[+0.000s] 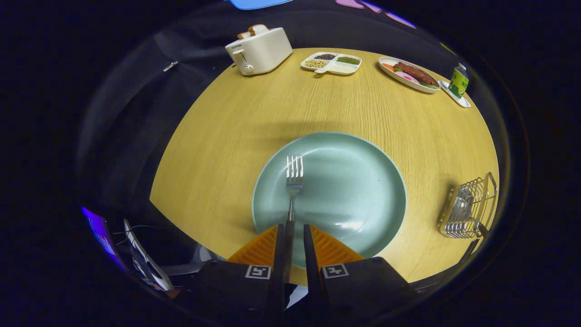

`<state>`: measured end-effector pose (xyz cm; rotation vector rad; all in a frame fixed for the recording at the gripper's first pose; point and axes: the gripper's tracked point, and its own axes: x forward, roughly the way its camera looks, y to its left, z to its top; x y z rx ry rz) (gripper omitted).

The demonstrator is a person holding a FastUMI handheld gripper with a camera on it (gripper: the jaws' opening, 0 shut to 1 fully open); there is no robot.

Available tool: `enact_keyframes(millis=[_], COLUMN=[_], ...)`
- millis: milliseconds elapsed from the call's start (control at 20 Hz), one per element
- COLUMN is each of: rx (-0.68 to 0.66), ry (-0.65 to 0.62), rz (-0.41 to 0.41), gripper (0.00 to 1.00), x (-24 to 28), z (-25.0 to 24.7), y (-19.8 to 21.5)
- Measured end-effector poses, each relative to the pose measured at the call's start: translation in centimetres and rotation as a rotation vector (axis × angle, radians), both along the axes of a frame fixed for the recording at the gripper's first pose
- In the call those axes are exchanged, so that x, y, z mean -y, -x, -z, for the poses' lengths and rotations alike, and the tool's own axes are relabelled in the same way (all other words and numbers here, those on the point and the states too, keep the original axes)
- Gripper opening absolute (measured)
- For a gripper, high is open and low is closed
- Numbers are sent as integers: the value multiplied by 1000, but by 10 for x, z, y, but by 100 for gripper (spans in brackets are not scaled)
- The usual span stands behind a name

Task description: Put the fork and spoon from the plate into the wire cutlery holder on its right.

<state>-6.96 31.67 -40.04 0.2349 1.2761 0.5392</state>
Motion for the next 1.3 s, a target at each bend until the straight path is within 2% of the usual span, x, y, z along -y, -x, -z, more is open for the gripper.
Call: enact_keyframes(millis=[300,450,500,650,800,950,1100,1300], rx=[-54,-61,-60,-46,-62,-68,-80,-138], ry=[61,116,120,95,24,-34,-59,-38], rz=[-22,-37,-47,-35,-26,-42,-59,-16], gripper=[26,21,14,8,7,7,7,7], x=[-13,-8,-9,3,19,58,120,218], z=[24,35,39,25,-5,-40,-72,-100], y=[5,5,4,0,-4,-7,-14,-27])
